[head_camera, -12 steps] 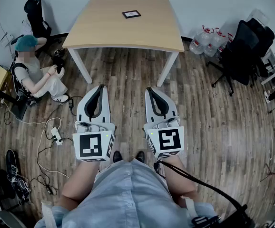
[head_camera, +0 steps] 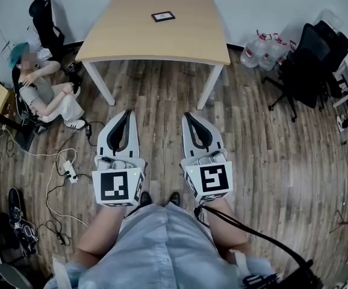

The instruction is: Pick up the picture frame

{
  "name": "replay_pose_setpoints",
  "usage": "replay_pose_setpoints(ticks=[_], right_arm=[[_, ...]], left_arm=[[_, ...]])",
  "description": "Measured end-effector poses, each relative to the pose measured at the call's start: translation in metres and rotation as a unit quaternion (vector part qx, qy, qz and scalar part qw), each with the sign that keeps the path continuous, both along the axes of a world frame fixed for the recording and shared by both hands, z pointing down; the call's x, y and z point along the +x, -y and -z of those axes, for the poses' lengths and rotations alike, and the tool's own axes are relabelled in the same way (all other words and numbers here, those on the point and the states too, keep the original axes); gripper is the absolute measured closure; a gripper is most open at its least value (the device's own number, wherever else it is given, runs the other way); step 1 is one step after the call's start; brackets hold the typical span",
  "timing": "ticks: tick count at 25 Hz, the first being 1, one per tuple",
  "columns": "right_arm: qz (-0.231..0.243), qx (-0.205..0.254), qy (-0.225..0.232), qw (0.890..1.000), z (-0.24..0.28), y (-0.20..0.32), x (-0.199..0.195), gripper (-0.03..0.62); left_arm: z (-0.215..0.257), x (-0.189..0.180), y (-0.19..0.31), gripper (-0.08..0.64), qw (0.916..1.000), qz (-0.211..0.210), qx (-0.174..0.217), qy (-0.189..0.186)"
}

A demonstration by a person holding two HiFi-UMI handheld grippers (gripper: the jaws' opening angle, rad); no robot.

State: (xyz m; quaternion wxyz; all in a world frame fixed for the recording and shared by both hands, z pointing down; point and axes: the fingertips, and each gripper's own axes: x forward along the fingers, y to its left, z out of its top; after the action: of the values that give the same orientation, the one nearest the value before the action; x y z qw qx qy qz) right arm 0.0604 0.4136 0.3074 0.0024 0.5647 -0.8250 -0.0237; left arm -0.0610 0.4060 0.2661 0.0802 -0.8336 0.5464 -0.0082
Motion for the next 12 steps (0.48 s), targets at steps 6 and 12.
replay_pose_setpoints(ticks=[6,12], right_arm=[[0.002,-0.007,0.005,1.000,-0.006,0.019,0.021,0.591],[0.007,-0.030,0.006,0.999,-0.028,0.056,0.017,0.591]], left_arm=[[-0.009,0.019,0.014,0.558,0.9999,0.007,-0.013,0.008],[-0.028,0.012,0.049,0.558,0.9992,0.019,-0.033,0.011]])
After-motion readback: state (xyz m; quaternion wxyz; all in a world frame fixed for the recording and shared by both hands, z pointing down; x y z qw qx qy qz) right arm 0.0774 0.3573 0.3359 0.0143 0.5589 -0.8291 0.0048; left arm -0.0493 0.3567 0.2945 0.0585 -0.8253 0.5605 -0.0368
